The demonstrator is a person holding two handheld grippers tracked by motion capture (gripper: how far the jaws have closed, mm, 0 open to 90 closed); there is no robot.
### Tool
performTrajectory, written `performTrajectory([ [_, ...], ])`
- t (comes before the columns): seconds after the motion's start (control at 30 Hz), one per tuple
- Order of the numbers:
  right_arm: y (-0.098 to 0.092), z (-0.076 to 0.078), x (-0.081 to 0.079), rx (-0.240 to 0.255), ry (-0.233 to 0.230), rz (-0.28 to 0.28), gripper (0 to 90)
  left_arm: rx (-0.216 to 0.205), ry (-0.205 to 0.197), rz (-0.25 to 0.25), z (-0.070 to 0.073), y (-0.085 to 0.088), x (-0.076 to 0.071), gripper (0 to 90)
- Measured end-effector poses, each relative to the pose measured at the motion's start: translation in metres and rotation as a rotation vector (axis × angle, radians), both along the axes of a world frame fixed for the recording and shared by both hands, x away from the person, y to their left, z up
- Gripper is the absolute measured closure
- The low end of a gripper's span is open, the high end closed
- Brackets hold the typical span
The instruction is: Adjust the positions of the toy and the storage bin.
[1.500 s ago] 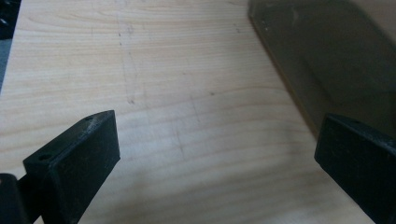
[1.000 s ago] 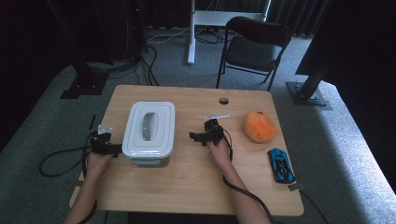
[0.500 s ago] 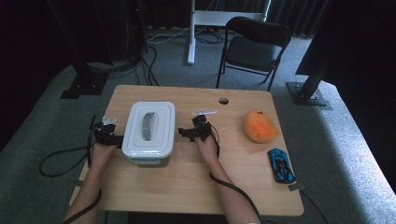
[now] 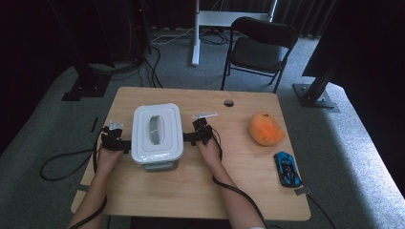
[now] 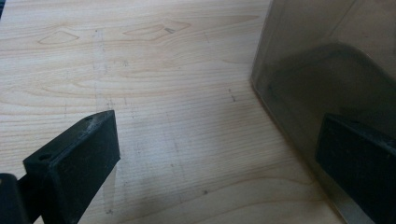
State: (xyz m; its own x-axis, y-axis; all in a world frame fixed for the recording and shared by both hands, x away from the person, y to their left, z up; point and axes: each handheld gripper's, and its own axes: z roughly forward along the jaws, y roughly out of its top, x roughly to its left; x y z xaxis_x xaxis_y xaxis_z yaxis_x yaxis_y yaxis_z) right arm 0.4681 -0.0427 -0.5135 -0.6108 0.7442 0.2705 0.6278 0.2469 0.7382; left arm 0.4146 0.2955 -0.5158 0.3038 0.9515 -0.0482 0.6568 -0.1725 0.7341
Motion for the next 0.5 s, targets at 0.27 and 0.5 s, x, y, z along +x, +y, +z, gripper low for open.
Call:
performTrajectory([
  [0.27,-0.005,-0.002,-0.002,-0.022,-0.004,0.038,16.1,0.009,-0.003,0.003,0.001,-0.008,-0.003,1.1],
  [0.5,-0.015,-0.001,-0.004,-0.023,-0.001,0.037,16.3,0.021,-0.004,-0.013,0.002,-0.019,-0.004,1.1],
])
